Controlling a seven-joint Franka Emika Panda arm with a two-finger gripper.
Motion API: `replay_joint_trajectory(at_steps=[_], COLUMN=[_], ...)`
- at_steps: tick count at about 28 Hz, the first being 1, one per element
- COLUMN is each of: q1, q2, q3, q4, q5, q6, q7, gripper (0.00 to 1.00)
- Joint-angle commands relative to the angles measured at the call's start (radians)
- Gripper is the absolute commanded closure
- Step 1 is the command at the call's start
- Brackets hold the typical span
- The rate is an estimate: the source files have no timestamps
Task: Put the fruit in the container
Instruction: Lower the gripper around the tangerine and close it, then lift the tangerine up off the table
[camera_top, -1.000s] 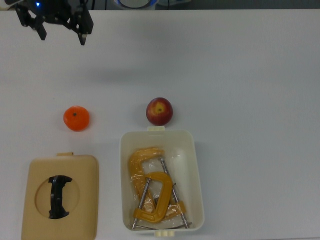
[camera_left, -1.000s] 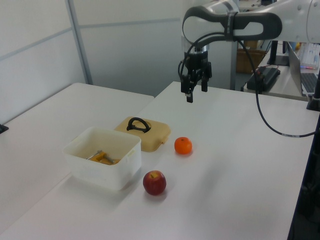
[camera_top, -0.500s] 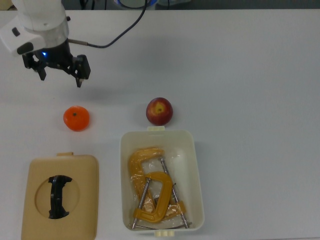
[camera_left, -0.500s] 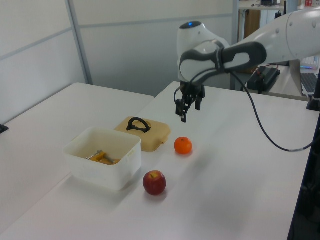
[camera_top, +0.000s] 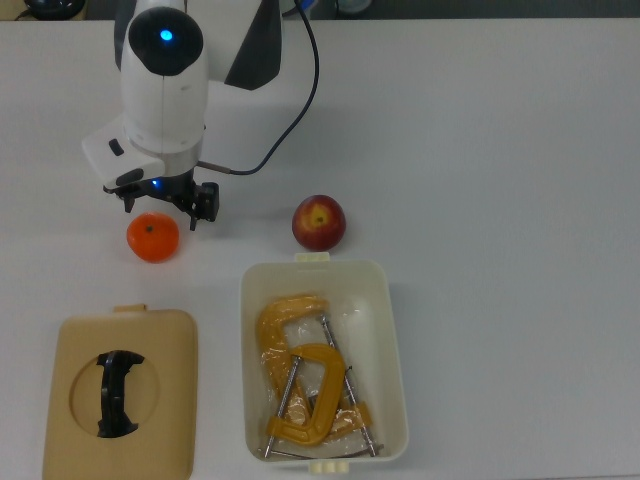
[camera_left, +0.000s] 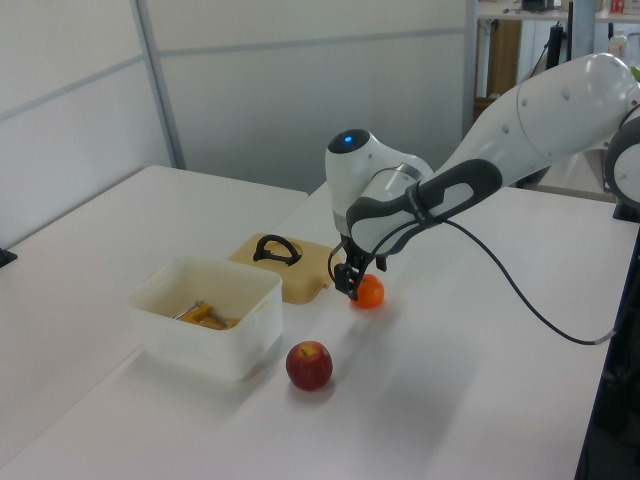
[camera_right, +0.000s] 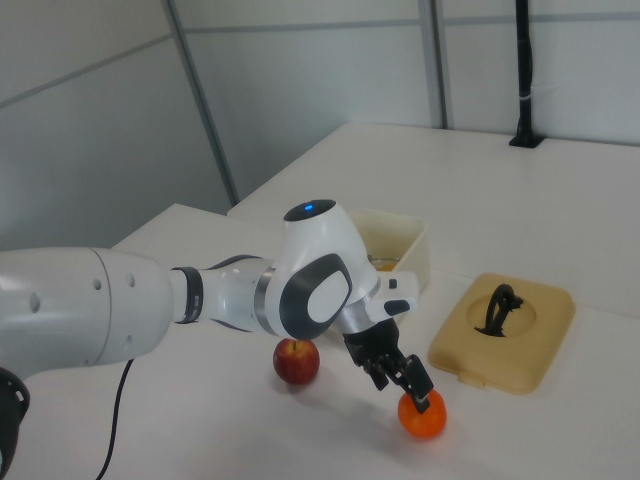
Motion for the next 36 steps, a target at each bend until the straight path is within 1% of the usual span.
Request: replay_joint_trajectory(at_steps=[1,3,5,11,13,15,16,18,19,23,26,27,28,29,31,34,35,36], q1=[0.020,0.020,0.020,0.020,0.020,0.018,0.018,0.018,0.018,0.015,0.011,0.009,0.007,-0.002,-0.003,-0.002,0.006,0.007], q2=[0.035,0.060,0.071,0.071,0.071,0.071,0.071,0.069,0.065,0.042,-0.015,-0.035,-0.056,-0.090,-0.113,-0.118,-0.115,-0.113], q3=[-0.006,-0.006,-0.006,-0.006,-0.006,-0.006,-0.006,-0.008,-0.006,-0.008,-0.008,-0.008,-0.009,-0.009,-0.009,-0.008,-0.005,-0.003], q4=[-0.016,-0.012,-0.010,-0.009,-0.004,0.002,0.004,0.005,0.004,0.005,0.005,0.004,0.004,0.004,0.014,0.077,0.126,0.151], q5=[-0.067,-0.100,-0.112,-0.114,-0.114,-0.114,-0.114,-0.112,-0.108,-0.098,-0.089,-0.078,-0.063,-0.019,0.029,0.089,0.121,0.133], q6=[0.058,0.073,0.084,0.098,0.099,0.099,0.099,0.099,0.099,0.098,0.090,0.086,0.084,0.078,0.053,0.009,-0.020,-0.029], q7=[0.096,0.144,0.165,0.196,0.208,0.210,0.210,0.211,0.213,0.214,0.214,0.210,0.207,0.201,0.190,0.187,0.194,0.201], gripper=[0.00,0.00,0.00,0.00,0.06,0.26,0.40,0.73,0.99,1.00,1.00,1.00,1.00,1.00,1.00,1.00,1.00,1.00])
